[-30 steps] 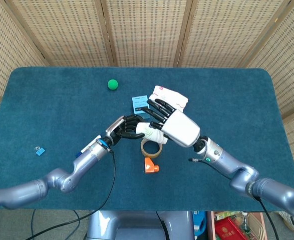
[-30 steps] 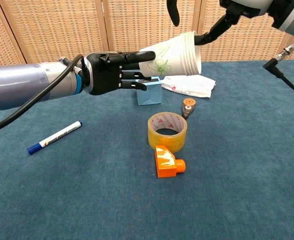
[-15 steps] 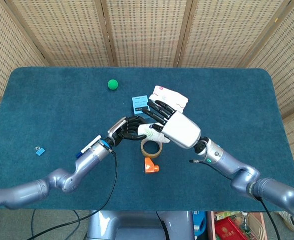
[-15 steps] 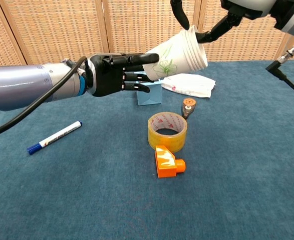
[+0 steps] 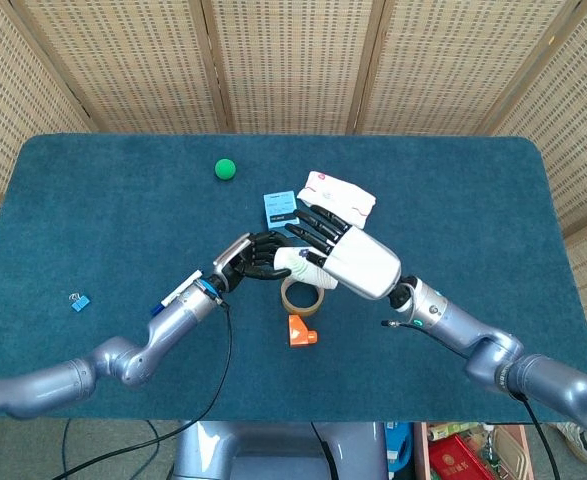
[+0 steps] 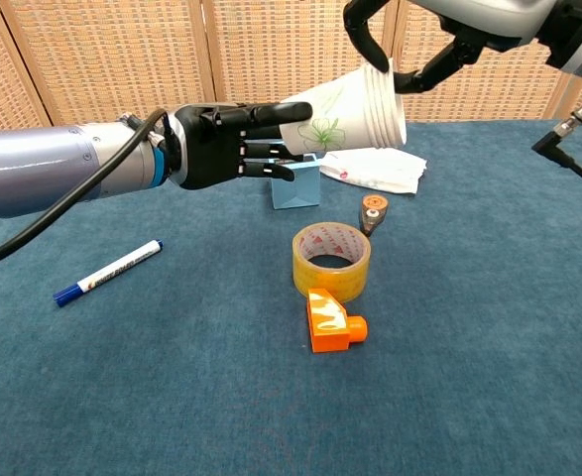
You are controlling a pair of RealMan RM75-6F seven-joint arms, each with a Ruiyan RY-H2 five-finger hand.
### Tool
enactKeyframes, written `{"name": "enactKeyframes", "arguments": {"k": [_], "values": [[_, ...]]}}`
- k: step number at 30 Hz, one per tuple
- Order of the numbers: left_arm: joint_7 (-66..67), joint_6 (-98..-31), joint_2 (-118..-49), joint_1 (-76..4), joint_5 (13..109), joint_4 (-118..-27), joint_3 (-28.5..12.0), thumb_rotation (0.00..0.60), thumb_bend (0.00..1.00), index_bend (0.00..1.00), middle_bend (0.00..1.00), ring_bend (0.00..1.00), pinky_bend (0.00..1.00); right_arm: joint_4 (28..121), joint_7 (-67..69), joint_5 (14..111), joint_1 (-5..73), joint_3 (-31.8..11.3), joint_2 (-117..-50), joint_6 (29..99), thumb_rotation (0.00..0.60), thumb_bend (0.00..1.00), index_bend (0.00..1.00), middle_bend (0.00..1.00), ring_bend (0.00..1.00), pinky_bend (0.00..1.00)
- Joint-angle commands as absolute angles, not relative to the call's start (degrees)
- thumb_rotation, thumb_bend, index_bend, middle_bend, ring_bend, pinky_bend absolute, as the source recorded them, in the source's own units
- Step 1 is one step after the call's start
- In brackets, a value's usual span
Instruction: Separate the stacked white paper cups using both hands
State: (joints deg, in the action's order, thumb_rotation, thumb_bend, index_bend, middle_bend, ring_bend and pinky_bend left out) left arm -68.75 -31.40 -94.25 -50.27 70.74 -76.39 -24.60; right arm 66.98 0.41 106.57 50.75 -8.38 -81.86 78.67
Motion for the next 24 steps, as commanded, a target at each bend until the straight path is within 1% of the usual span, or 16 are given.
{"name": "enactKeyframes", "arguments": {"k": [1, 10, 17, 21, 23, 24], "values": [[-68.73, -31.39, -94.11, -50.16, 70.68, -76.20, -24.60, 0.600, 0.17, 0.53, 0.50, 0.49, 0.51, 66.67, 0.51, 106.66, 50.50, -8.24, -81.47, 79.54, 0.600, 0.67, 0.71, 0.28, 0.13, 0.24], [-69.77, -31.58, -91.21, -48.06, 71.29, -73.27, -24.16, 0.600, 0.17, 0.53, 0.50, 0.49, 0.51, 65.15, 2.35, 106.56, 46.41, -6.54, -77.68, 85.10, 0.600, 0.67, 0.71, 0.28, 0.14, 0.25], [-68.85, -33.70, -86.43, -45.66, 74.16, -69.61, -22.84, 0.600, 0.17, 0.53, 0.50, 0.49, 0.51, 63.11, 1.27, 107.40, 43.75, -3.66, -73.62, 85.31, 0.600, 0.67, 0.71, 0.28, 0.14, 0.25], [-62.57, -36.43, -83.09, -44.74, 77.39, -65.60, -20.32, 0.600, 0.17, 0.53, 0.50, 0.49, 0.51, 60.87, -3.10, 109.90, 43.54, -1.34, -70.76, 83.47, 0.600, 0.67, 0.71, 0.29, 0.14, 0.25], [-53.09, -38.37, -81.22, -44.49, 79.95, -61.07, -17.62, 0.600, 0.17, 0.53, 0.50, 0.49, 0.51, 58.86, -7.31, 111.84, 43.86, 0.32, -69.30, 81.17, 0.600, 0.67, 0.71, 0.29, 0.14, 0.25], [-50.80, -38.67, -80.91, -44.43, 80.16, -60.33, -17.08, 0.600, 0.17, 0.53, 0.50, 0.49, 0.51, 58.67, -8.19, 112.11, 43.93, 0.64, -69.04, 80.53, 0.600, 0.67, 0.71, 0.29, 0.14, 0.25]]}}
